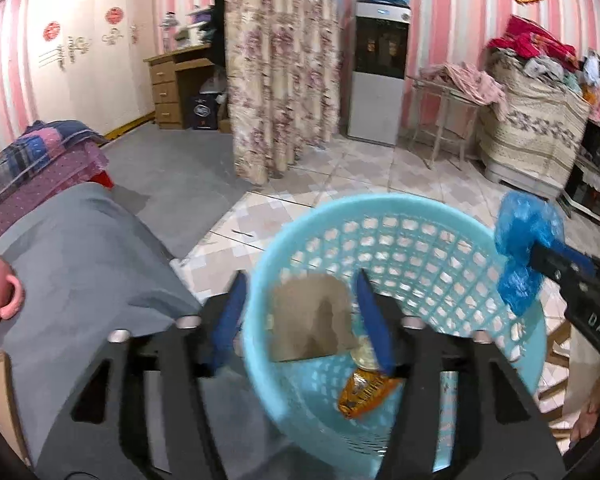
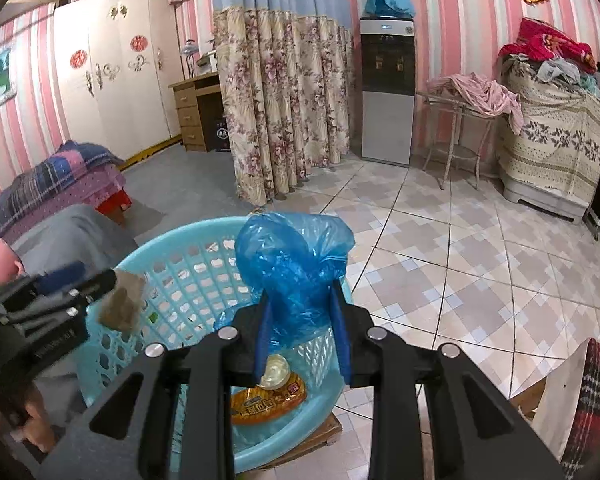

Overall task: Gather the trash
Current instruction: 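Carry the paper tube and blue bag to the basket and release both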

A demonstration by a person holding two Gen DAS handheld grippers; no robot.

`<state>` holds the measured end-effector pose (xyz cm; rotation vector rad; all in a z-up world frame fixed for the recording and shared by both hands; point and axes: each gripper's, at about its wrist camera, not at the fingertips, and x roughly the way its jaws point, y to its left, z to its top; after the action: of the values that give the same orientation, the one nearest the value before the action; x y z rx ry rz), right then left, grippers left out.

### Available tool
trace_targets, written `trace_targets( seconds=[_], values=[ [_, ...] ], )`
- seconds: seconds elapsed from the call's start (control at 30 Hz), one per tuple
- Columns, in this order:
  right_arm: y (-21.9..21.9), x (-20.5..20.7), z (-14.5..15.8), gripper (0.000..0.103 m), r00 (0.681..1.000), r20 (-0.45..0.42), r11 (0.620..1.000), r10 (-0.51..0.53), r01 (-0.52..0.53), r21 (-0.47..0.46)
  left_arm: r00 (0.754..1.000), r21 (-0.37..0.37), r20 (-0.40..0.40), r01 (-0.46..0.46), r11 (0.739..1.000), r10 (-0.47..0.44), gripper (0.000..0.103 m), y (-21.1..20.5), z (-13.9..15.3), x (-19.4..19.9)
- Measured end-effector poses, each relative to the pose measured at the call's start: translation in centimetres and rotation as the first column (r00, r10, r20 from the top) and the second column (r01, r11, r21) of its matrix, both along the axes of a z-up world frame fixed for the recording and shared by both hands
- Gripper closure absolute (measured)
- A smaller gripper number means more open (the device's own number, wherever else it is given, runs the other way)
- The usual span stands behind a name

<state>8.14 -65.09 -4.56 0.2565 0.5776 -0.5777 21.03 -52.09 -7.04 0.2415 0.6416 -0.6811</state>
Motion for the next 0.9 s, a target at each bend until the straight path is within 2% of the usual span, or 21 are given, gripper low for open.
trace_targets(
  seconds=[0.3,0.53,0.77,0.8,0.87,0.9],
  values=[
    [1.1,0.8,0.2,0.076,1.000,-0.001,1.000,0.004,-0.004,-0.007,0.989,-0.015,0.055,-0.136,0.991,0.136,0.019,4.7,2.1,2.3],
    [2.6,2.5,-0.2,0.075,1.000,-0.010,1.000,0.013,-0.013,-0.014,0.980,-0.043,0.037,-0.193,0.980,0.195,0.015,7.4,2.9,3.6],
    [3.2,4.5,-0.9,0.073,1.000,-0.016,1.000,0.013,-0.013,0.017,0.979,-0.053,0.014,-0.202,0.978,0.203,0.015,7.9,2.7,4.2],
    [3.4,4.7,-1.0,0.070,1.000,-0.021,1.000,0.016,-0.016,0.013,0.980,-0.050,0.020,-0.199,0.979,0.200,0.015,7.9,2.7,4.3],
    [3.7,5.1,-1.2,0.041,0.999,-0.036,1.000,0.018,-0.018,0.001,0.980,-0.044,0.032,-0.197,0.979,0.198,0.015,7.9,2.7,4.2],
    [3.8,5.1,-1.3,0.035,0.999,-0.034,1.000,0.021,-0.021,0.001,0.979,-0.044,0.036,-0.199,0.979,0.200,0.015,8.0,2.7,4.3]
  ],
)
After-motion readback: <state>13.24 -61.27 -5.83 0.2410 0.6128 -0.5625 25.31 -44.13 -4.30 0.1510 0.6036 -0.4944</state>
